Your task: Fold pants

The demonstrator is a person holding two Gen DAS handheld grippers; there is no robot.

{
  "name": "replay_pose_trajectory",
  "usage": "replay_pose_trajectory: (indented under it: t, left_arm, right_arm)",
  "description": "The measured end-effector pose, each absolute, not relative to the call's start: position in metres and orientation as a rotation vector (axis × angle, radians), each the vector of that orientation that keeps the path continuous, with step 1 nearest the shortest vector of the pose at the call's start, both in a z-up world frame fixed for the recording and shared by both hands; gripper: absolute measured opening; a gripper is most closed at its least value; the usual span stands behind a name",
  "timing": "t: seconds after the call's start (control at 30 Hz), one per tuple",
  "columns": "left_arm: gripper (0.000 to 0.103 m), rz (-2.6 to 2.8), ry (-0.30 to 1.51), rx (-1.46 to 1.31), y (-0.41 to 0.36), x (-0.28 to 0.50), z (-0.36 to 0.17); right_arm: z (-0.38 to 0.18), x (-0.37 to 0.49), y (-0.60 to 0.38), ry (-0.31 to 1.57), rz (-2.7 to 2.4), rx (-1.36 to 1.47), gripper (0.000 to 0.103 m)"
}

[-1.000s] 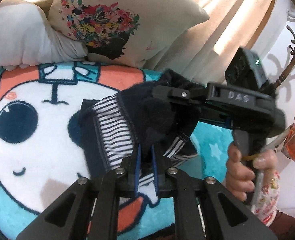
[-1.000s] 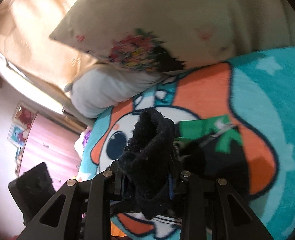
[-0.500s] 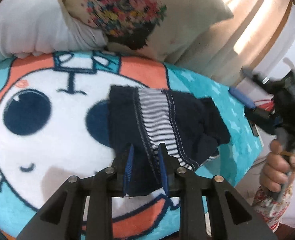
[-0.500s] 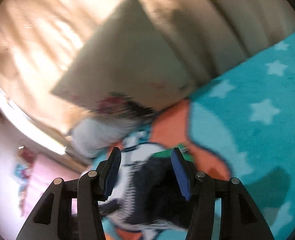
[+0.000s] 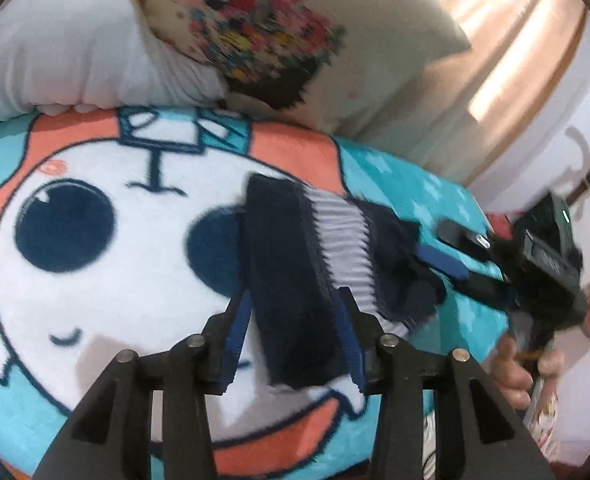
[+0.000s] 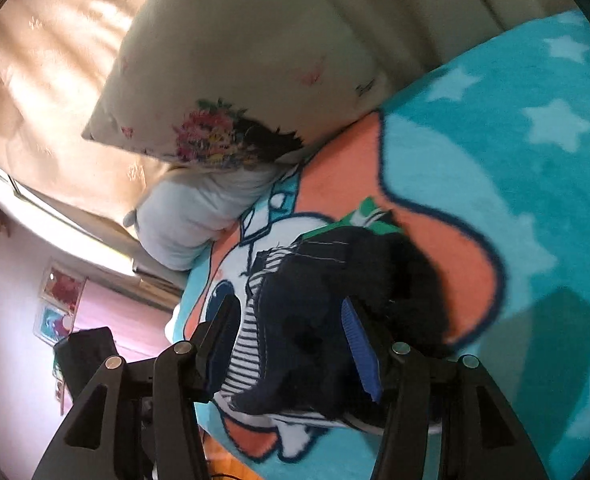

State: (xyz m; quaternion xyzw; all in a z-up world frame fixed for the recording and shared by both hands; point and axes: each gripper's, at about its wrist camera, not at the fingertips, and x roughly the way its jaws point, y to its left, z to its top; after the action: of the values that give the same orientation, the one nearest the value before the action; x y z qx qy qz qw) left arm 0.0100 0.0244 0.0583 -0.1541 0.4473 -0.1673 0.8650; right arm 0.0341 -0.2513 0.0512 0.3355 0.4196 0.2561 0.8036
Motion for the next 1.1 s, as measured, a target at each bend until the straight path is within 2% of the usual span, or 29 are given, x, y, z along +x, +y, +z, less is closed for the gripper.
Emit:
replay_pose_trajectory:
  t: [0.1, 0.13, 0.2, 0.37, 0.43, 0.5, 0.53, 0.57, 0.63, 0.9, 1.1]
  left_arm:
    - [0.047, -0.352, 0.942, -0.412, 0.039, 0.025, 0.054]
    - [0.052, -0.360, 0.944, -0.436, 0.042, 0.030, 0.051]
    - [0.059, -0.388, 0.962, -0.487, 0.044, 0.044, 0.043]
    - [0.065, -0.521, 1.103, -0.655, 0.036, 0.082, 0.006]
    - [0.065, -0.539, 1.093, -0.670, 0.030, 0.084, 0.003]
    - [0.064, -0.570, 1.096, -0.645, 0.021, 0.083, 0.007]
    - [0.060, -0.598, 1.086, -0.626, 0.015, 0.080, 0.012]
    - [0.052, -0.602, 1.076, -0.601, 0.012, 0.078, 0.015]
    - [0.046, -0.602, 1.061, -0.579, 0.009, 0.077, 0.024]
    - [0.046, -0.496, 0.989, -0.533, 0.027, 0.110, 0.055]
    - [0.047, -0.300, 1.042, -0.437, 0.043, 0.111, 0.041]
  right_arm:
    - [0.060, 0.024, -0.266, 0.840, 0.471, 0.666, 0.071]
    - [0.063, 0.023, -0.269, 0.827, 0.456, 0.650, 0.073]
    - [0.060, 0.027, -0.273, 0.826, 0.440, 0.630, 0.075]
    - [0.031, 0.051, -0.270, 0.890, 0.481, 0.666, 0.075]
    - [0.017, 0.060, -0.266, 0.916, 0.493, 0.692, 0.075]
    - [0.009, 0.066, -0.264, 0.930, 0.534, 0.725, 0.065]
    - [0.007, 0.068, -0.262, 0.936, 0.553, 0.748, 0.055]
    - [0.006, 0.070, -0.261, 0.941, 0.577, 0.766, 0.051]
    - [0.014, 0.070, -0.257, 0.930, 0.603, 0.763, 0.045]
    - [0.060, 0.098, -0.223, 0.868, 0.635, 0.636, 0.045]
    - [0.047, 0.122, -0.210, 0.905, 0.412, 0.485, 0.051]
